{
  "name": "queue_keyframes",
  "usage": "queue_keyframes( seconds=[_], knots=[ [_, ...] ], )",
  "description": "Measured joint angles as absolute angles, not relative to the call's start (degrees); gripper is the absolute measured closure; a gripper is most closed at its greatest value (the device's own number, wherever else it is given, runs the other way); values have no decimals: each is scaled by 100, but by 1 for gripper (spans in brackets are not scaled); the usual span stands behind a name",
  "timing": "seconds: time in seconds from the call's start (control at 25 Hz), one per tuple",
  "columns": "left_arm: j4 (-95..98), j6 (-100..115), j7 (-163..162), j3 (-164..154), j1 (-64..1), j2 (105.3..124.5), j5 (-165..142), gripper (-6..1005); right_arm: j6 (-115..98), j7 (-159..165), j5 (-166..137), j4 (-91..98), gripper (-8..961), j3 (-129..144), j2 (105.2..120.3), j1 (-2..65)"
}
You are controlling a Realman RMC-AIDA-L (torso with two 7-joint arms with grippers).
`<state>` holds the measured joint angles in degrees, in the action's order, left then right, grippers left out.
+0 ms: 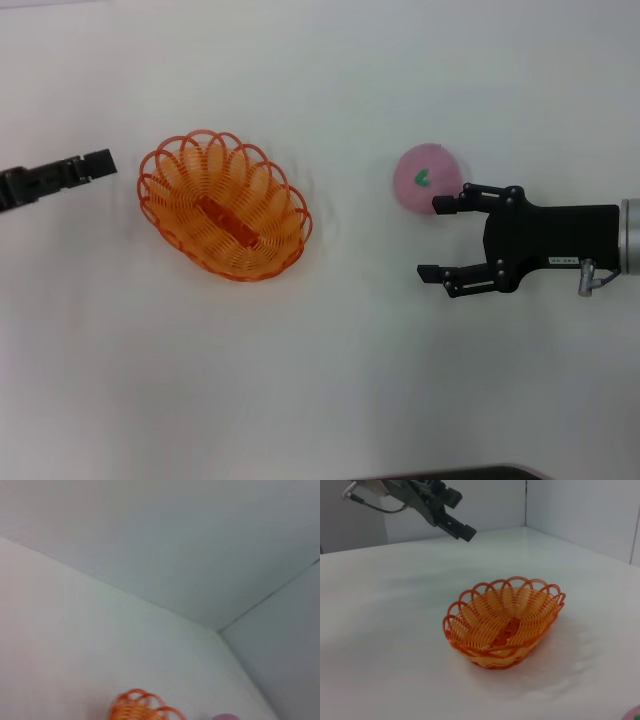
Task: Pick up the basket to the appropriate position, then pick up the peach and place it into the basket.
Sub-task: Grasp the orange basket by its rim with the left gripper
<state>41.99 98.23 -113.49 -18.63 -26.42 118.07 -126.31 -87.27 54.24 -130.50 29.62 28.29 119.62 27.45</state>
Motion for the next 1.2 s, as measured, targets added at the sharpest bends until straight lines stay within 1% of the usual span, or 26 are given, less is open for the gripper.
queue_keyframes(
  seconds=[0.12,0.36,0.48,0.72,0.96,1.2],
  knots=[
    [4795,9374,-11859,-2452,-2611,11873,-12683,126,-8727,5428,-13052,2962,12,2829,11962,2765],
    [6008,8640,-12566,-3567,-2626,12162,-13383,127,-8727,5431,-13052,2962,12,2830,11962,2790],
    [6401,8570,-12688,-3914,-2731,12251,-13653,127,-8727,5432,-13052,2963,12,2830,11962,2795],
    [6754,8590,-12768,-4534,-2957,12275,-13974,126,-8728,5458,-13052,2978,12,2830,11962,2795],
    [6887,8405,-12783,-5120,-3151,12361,-14407,127,-8728,5466,-13048,2979,12,2826,11962,2795],
    [6847,8129,-12751,-5585,-3313,12367,-14576,137,-8728,5467,-13042,2985,12,2826,11962,2795]
  ],
)
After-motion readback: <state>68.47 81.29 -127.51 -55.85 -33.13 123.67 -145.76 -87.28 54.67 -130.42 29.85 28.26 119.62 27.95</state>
